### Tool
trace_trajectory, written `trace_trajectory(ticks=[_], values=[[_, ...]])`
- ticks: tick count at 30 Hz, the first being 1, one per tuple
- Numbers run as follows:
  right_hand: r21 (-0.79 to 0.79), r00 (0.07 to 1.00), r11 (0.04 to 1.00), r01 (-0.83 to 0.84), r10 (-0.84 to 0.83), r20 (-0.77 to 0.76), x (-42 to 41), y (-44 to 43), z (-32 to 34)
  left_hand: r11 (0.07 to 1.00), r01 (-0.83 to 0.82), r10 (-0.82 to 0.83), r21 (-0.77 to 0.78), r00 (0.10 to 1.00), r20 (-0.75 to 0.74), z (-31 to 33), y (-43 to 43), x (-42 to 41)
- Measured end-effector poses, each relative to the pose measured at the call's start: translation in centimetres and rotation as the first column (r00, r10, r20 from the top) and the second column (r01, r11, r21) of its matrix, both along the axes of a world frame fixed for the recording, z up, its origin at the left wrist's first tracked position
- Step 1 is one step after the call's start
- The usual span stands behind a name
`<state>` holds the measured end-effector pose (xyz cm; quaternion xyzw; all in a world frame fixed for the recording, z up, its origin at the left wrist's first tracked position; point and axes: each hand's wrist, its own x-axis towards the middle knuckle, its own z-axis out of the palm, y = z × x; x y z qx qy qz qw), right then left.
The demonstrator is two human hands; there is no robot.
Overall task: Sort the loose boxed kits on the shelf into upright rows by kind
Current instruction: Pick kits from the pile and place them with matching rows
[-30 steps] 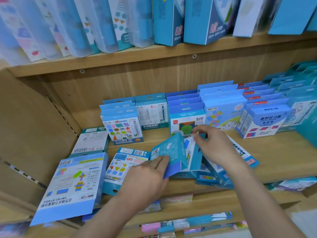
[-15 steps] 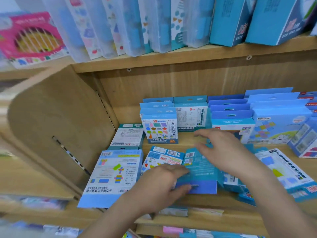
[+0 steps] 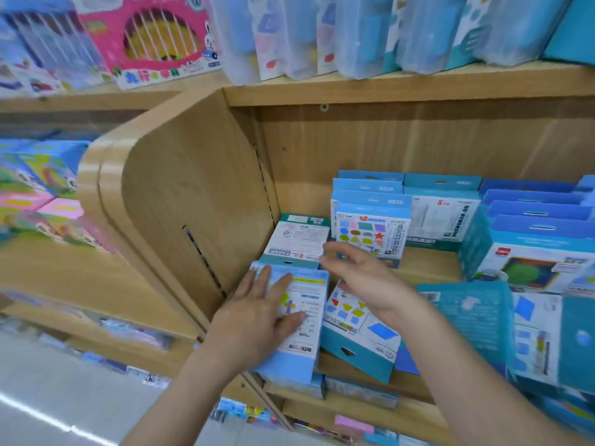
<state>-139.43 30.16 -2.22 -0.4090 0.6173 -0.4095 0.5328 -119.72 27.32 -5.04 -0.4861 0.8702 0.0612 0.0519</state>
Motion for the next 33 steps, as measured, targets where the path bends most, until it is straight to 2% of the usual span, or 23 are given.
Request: trace_trajectory(ticks=[3, 6, 9, 12, 14, 17, 21, 23, 25, 27, 28, 30, 33], values=[[0.039, 0.999, 0.999, 0.033, -0.034, 0.027, 0.5, -1.6, -0.9, 1.000, -0.011, 0.011, -0.004, 1.000, 0.014, 0.0, -0.2, 0.0], [0.065, 0.986, 0.998, -0.019, 0.029, -0.163, 0.5, -2.6, -0.5, 1.000, 0.004, -0.003, -0.027, 0.999, 0.033, 0.1, 0.0, 0.1], [0.117, 0.926, 0.984, -0.136, 0.168, -0.339, 0.6, -3.9, 0.3, 0.999, 0.007, -0.005, -0.050, 0.999, 0.036, 0.3, 0.4, 0.2], [0.225, 0.860, 0.949, -0.219, 0.297, -0.415, 1.2, -5.4, 0.7, 0.998, 0.002, 0.000, -0.065, 1.000, 0.026, 0.4, 0.5, 0.1], [0.235, 0.882, 0.950, -0.207, 0.285, -0.376, 1.6, -5.9, 0.6, 0.998, -0.002, 0.004, -0.062, 0.999, 0.033, 0.5, 0.6, 0.1], [0.120, 0.961, 0.990, -0.078, 0.107, -0.255, 1.8, -5.6, 0.1, 0.997, 0.002, 0.002, -0.075, 0.999, 0.047, 0.4, 0.6, 0.1], [-0.112, 0.948, 0.990, 0.089, -0.119, -0.295, 1.8, -5.5, -0.3, 0.999, -0.010, 0.011, -0.033, 1.000, 0.025, 0.4, 0.4, 0.2], [-0.242, 0.852, 0.968, 0.066, -0.181, -0.492, 2.2, -5.9, 0.1, 1.000, -0.011, 0.012, -0.021, 1.000, 0.011, 0.6, 0.2, 0.2], [-0.326, 0.654, 0.945, -0.008, -0.241, -0.717, 2.3, -6.5, 0.8, 1.000, -0.005, 0.005, -0.025, 1.000, 0.016, 0.9, 0.1, 0.1], [-0.355, 0.512, 0.932, -0.077, -0.269, -0.816, 2.0, -7.2, 2.0, 1.000, -0.005, 0.005, -0.019, 1.000, 0.013, 1.2, 0.1, 0.1], [-0.374, 0.484, 0.921, -0.113, -0.277, -0.830, 1.8, -7.7, 2.7, 1.000, -0.007, 0.007, -0.025, 1.000, 0.001, 1.2, 0.1, 0.2], [-0.434, 0.496, 0.888, -0.153, -0.311, -0.811, 1.1, -8.5, 4.2, 0.998, -0.015, 0.011, -0.066, 0.998, -0.054, 1.3, 0.0, 0.3], [-0.511, 0.591, 0.855, -0.095, -0.364, -0.720, -0.2, -9.3, 6.4, 0.990, -0.053, 0.026, -0.127, 0.979, -0.203, 1.7, -0.4, 0.4]])
